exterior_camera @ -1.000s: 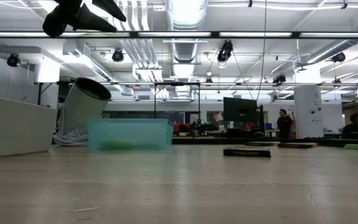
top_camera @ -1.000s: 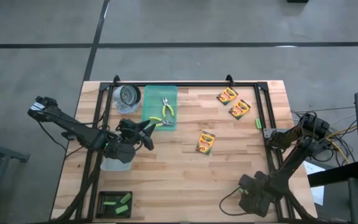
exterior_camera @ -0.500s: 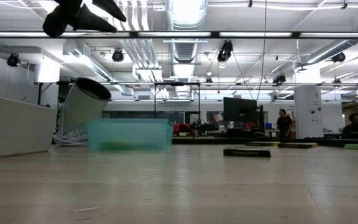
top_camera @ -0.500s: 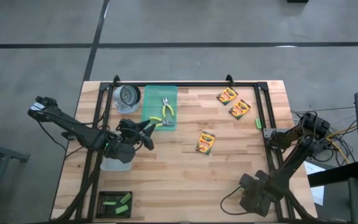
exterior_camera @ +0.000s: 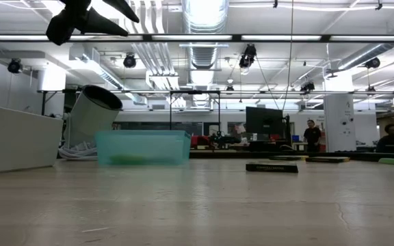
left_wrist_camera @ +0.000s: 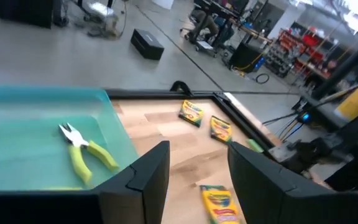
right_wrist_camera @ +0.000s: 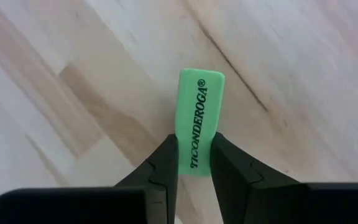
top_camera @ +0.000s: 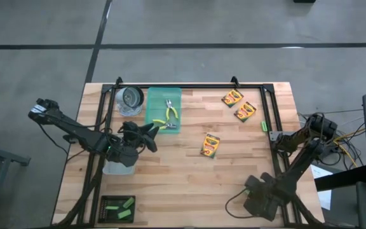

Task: Pick & Place School Supplies
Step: Put the green eraser into the black bin

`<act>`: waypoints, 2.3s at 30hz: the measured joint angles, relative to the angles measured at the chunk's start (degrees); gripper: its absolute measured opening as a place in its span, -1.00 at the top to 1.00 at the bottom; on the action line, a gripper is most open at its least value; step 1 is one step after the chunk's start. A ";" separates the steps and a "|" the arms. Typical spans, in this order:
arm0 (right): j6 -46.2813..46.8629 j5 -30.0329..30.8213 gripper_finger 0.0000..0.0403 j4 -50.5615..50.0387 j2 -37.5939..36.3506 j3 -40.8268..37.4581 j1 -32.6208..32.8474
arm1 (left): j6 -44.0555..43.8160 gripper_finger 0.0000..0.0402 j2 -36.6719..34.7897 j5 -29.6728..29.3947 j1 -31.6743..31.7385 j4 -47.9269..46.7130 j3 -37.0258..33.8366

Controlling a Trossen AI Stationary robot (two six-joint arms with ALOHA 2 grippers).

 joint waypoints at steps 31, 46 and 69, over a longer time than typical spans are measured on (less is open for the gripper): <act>-54.30 16.27 0.66 29.35 -21.88 0.17 -23.84 | -12.35 0.17 2.62 39.14 6.08 9.34 0.00; -64.19 -11.87 0.64 59.66 -18.26 0.20 -31.36 | 52.17 0.17 13.77 56.29 6.81 49.79 0.02; -51.46 -21.11 0.63 69.48 -7.65 0.20 -37.08 | 60.70 0.17 15.98 68.48 7.41 52.58 0.02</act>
